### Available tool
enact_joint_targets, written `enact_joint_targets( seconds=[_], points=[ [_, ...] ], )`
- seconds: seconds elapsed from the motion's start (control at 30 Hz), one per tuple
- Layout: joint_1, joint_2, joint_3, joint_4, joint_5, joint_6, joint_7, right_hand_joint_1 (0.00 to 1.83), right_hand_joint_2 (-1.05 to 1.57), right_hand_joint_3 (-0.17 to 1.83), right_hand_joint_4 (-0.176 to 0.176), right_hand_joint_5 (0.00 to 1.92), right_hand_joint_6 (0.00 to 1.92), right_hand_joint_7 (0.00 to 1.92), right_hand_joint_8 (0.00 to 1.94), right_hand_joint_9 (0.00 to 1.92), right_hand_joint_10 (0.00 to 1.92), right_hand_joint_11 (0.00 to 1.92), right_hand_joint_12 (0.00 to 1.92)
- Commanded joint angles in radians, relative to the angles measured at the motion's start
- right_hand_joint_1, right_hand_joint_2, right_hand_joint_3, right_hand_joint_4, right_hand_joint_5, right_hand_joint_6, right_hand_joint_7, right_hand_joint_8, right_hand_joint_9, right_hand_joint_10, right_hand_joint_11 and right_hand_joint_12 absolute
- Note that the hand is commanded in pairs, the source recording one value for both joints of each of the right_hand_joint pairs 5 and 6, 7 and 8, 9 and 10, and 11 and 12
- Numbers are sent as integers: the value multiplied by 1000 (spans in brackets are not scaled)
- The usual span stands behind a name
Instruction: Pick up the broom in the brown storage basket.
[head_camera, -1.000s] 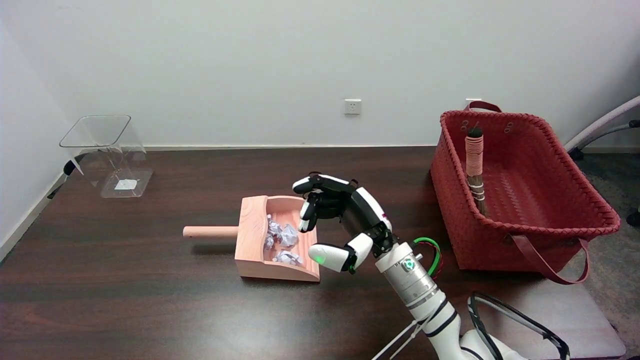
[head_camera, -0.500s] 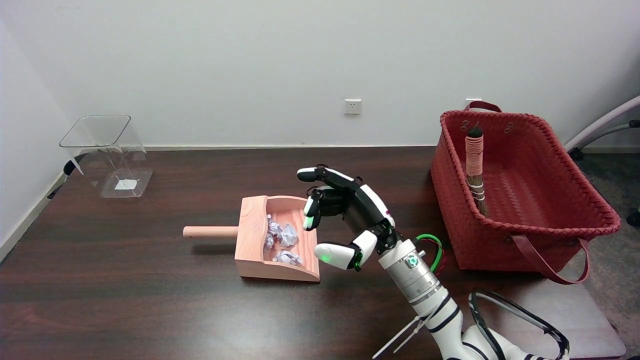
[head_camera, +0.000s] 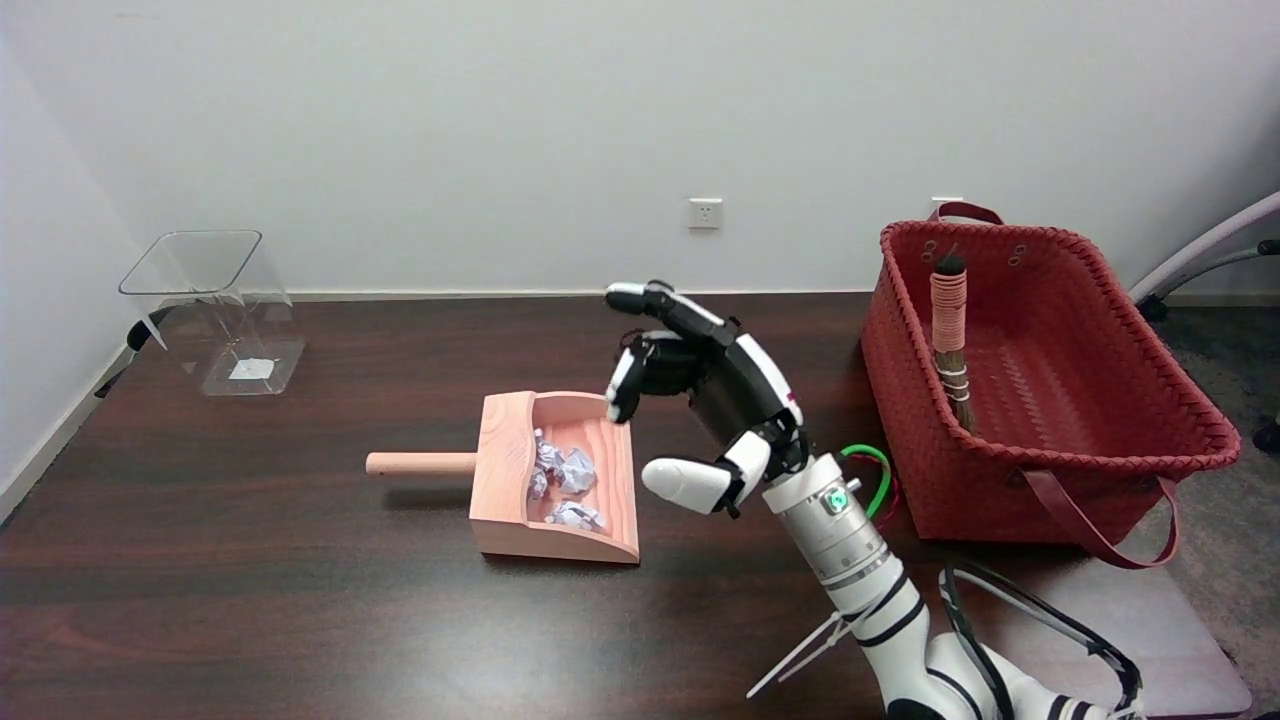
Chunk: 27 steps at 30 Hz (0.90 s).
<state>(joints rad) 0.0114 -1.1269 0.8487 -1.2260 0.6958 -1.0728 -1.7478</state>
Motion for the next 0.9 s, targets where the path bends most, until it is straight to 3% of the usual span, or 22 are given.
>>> enact_joint_targets(
  seconds=[0.03, 0.23, 0.5, 0.7, 0.9],
  points=[
    [-9, 131, 53, -265, -25, 119, -140, 1216, -223, 1074, 0, 455, 455, 1030, 1030, 892, 892, 932, 932],
    [-42, 218, 82, -379, -18, 287, -299, 1245, -388, 1103, 0, 259, 259, 882, 882, 628, 628, 624, 624],
    [-71, 260, 174, -424, -38, 354, -467, 1263, -500, 1084, 0, 85, 85, 756, 756, 573, 573, 584, 584],
    [-71, 289, 258, -448, -78, 364, -531, 1281, -632, 1208, 0, 98, 98, 628, 628, 507, 507, 555, 555],
    [-81, 288, 339, -444, -154, 367, -581, 1262, -604, 1167, 0, 56, 56, 589, 589, 433, 433, 493, 493]
  ],
)
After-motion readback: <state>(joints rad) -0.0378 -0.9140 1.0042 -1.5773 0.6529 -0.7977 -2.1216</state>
